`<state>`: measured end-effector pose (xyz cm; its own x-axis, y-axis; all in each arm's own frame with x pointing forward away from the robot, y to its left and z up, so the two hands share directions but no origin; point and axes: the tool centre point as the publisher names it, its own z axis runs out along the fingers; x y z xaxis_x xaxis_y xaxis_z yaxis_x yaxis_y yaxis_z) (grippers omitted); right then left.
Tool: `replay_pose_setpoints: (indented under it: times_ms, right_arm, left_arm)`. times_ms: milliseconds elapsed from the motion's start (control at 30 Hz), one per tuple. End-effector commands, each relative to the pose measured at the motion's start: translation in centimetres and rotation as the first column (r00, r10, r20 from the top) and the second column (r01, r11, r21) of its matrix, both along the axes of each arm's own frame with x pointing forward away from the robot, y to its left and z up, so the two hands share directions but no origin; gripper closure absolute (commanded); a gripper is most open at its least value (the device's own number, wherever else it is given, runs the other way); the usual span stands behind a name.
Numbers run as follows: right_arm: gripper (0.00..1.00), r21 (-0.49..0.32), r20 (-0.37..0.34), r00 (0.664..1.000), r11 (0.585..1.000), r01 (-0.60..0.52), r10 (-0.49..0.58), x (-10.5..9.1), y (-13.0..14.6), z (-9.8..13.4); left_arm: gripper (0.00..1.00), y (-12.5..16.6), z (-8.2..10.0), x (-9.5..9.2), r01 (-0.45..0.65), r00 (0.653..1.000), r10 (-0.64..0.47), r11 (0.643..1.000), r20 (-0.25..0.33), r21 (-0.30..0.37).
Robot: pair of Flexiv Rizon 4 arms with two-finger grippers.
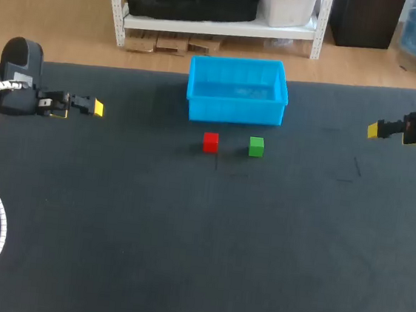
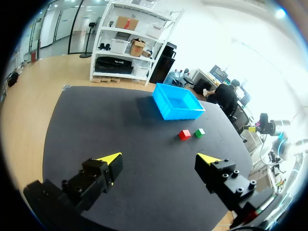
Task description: Use the left arm to pick the red cube and place it into the blue plastic box first, then use the right arm to grasp the green cube and put it into the same blue plastic box after the first action is fully finished.
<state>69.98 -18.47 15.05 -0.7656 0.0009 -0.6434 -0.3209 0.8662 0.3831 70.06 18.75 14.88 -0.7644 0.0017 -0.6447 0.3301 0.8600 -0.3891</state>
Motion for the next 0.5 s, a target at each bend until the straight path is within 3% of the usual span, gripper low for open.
replay_pose_setpoints:
  times_ms: [33, 433, 500]
  right_arm:
    - [0.00, 0.000, 0.000, 1.000, 1.000, -0.001, 0.001, 0.0, 0.0, 0.0]
    - [0.00, 0.000, 0.000, 1.000, 1.000, -0.001, 0.001, 0.0, 0.0, 0.0]
    - [0.00, 0.000, 0.000, 1.000, 1.000, -0.001, 0.001, 0.0, 0.0, 0.0]
  left_arm:
    - [0.00, -0.1, 0.0, 0.0, -0.001, 1.000, 0.001, 1.000, -0.001, 0.001]
    - [0.00, -0.1, 0.0, 0.0, -0.001, 1.000, 0.001, 1.000, -0.001, 0.001]
    - [0.00, -1.3, 0.0, -0.1, 0.005, 1.000, -0.006, 0.998, 0.024, 0.066]
